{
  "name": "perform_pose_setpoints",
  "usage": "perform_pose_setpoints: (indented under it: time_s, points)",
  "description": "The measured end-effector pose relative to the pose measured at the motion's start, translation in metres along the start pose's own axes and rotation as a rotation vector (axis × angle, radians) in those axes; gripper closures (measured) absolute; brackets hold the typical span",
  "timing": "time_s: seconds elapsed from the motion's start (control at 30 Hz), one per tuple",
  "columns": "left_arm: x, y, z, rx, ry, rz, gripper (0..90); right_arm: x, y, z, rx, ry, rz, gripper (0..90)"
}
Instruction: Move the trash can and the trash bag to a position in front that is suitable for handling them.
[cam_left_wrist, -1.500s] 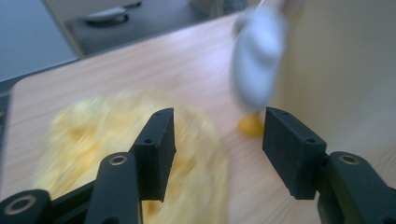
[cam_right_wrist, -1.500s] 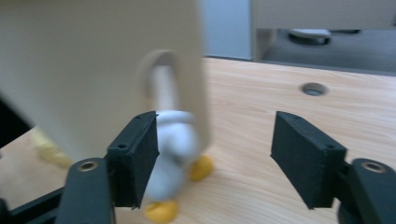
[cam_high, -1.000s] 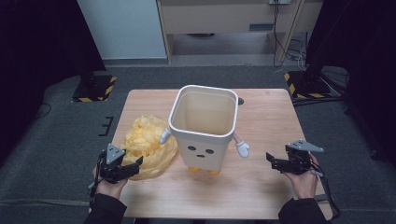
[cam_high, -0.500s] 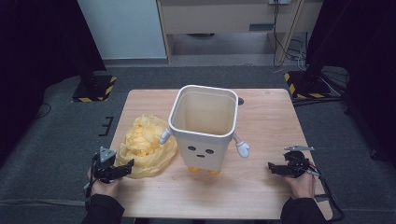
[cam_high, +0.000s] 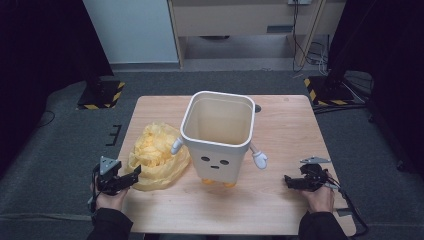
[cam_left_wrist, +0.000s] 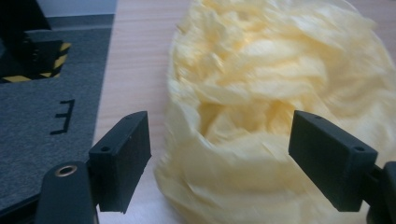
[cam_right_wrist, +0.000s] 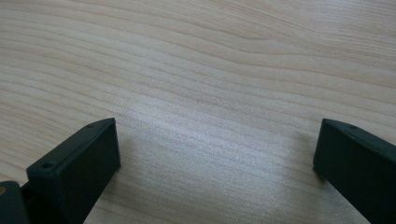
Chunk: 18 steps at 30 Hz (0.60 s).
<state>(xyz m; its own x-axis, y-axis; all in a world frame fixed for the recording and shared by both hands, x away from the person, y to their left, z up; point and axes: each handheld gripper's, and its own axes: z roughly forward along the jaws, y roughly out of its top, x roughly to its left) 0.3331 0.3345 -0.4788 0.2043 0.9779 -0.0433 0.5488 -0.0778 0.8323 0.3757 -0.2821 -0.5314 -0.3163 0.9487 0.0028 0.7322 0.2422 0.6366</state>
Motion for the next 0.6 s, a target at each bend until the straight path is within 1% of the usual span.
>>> perform_pose_setpoints:
  time_s: [0.03, 0.07, 0.1, 0.2, 0.23, 0.27, 0.3, 0.33, 0.37, 0.43, 0.47, 0.53, 0.57, 0.6]
  points:
    - [0.002, 0.002, 0.003, -0.001, 0.016, -0.010, 20.3, 0.000, 0.000, 0.000, 0.000, 0.000, 0.000, 0.7]
    - [0.005, 0.003, 0.007, 0.009, 0.037, -0.021, 20.3, 0.000, 0.000, 0.000, -0.003, 0.001, -0.002, 0.7]
    - [0.007, 0.004, 0.013, 0.021, 0.046, -0.027, 22.3, 0.000, 0.000, 0.000, -0.005, 0.003, 0.005, 0.6]
    - [0.014, 0.004, 0.028, 0.068, 0.082, -0.044, 22.9, 0.000, 0.000, 0.000, -0.008, 0.007, 0.003, 0.6]
    - [0.015, 0.004, 0.031, 0.085, 0.090, -0.055, 26.1, 0.000, 0.000, 0.000, -0.009, 0.005, 0.004, 0.6]
    - [0.016, 0.004, 0.033, 0.099, 0.085, -0.054, 26.1, 0.000, 0.000, 0.000, -0.009, 0.005, 0.004, 0.6]
    - [0.016, 0.003, 0.035, 0.115, 0.089, -0.051, 26.5, 0.000, 0.000, 0.001, -0.010, 0.006, 0.004, 0.6]
    - [0.016, 0.003, 0.035, 0.135, 0.082, -0.047, 27.4, 0.000, 0.000, 0.001, -0.011, 0.005, 0.003, 0.6]
    - [0.015, 0.002, 0.034, 0.149, 0.073, -0.037, 29.6, 0.000, 0.000, 0.001, -0.012, 0.004, 0.003, 0.6]
    - [0.014, -0.001, 0.030, 0.168, 0.061, -0.004, 30.0, 0.000, -0.001, 0.000, -0.015, 0.007, -0.002, 0.7]
    - [0.012, -0.003, 0.028, 0.168, 0.059, 0.002, 30.0, 0.000, -0.002, 0.000, -0.020, 0.006, 0.001, 0.7]
    - [0.011, -0.006, 0.022, 0.172, 0.043, 0.006, 31.3, 0.000, -0.002, 0.000, -0.017, 0.005, -0.007, 0.6]
    - [0.011, -0.008, 0.019, 0.181, 0.039, 0.010, 31.1, 0.001, -0.003, -0.001, -0.015, 0.010, -0.001, 0.5]
    - [0.010, -0.009, 0.017, 0.185, 0.031, 0.005, 31.1, 0.001, -0.003, -0.001, -0.015, 0.010, -0.001, 0.5]
